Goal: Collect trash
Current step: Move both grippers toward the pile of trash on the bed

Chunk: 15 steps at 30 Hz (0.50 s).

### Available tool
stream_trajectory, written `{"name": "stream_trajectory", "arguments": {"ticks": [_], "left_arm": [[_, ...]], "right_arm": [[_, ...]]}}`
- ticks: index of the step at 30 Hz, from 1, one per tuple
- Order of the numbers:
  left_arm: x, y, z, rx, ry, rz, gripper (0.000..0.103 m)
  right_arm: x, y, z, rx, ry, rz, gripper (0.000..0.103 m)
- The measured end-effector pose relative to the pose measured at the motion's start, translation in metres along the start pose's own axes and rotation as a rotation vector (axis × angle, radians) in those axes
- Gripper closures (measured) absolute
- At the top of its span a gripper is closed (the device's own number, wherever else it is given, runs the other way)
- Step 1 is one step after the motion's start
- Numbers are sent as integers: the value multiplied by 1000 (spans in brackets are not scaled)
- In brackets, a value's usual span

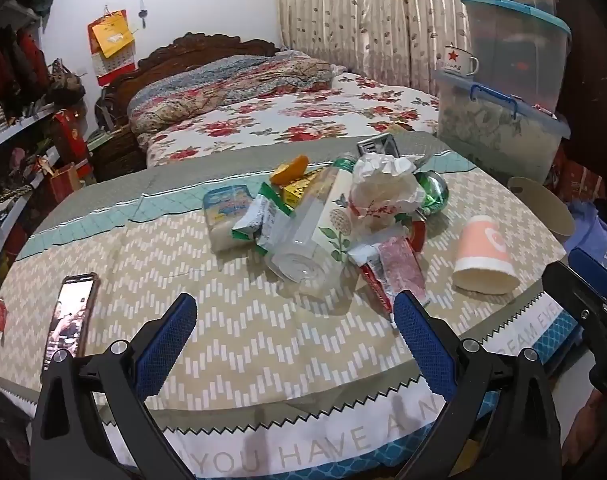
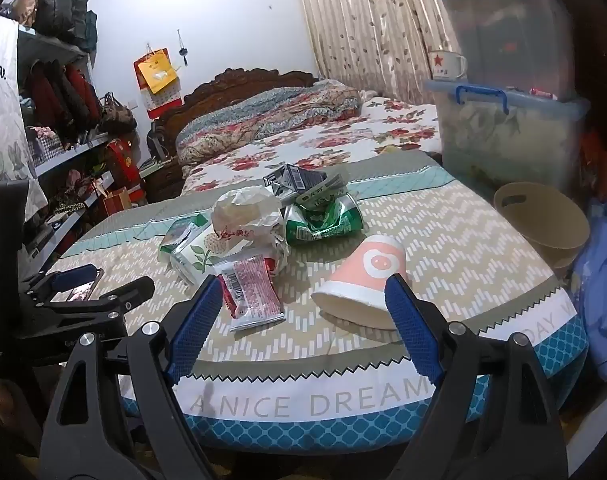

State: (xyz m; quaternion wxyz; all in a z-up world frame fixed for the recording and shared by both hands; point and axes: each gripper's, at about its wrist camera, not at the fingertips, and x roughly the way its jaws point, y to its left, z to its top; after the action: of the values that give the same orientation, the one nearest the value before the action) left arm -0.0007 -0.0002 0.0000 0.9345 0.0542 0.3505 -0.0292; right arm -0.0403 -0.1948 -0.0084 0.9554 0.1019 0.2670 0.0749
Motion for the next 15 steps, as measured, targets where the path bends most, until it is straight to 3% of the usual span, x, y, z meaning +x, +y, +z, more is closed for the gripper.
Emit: {"name": "stream_trajectory", "arguments": {"ticks": [7,12,15], "left_arm": [[-10,-2,-2,-4,-40,-31,9],[-22,7,-14,-71,-126,-144,9],[-30,5,-20,-67,-152,-157,9]], "right_arm": [[-1,0,0,3,-5,-3,20],[-5,1,0,9,-18,-8,20],[-8,0,5,18,-12,-6,20]]}}
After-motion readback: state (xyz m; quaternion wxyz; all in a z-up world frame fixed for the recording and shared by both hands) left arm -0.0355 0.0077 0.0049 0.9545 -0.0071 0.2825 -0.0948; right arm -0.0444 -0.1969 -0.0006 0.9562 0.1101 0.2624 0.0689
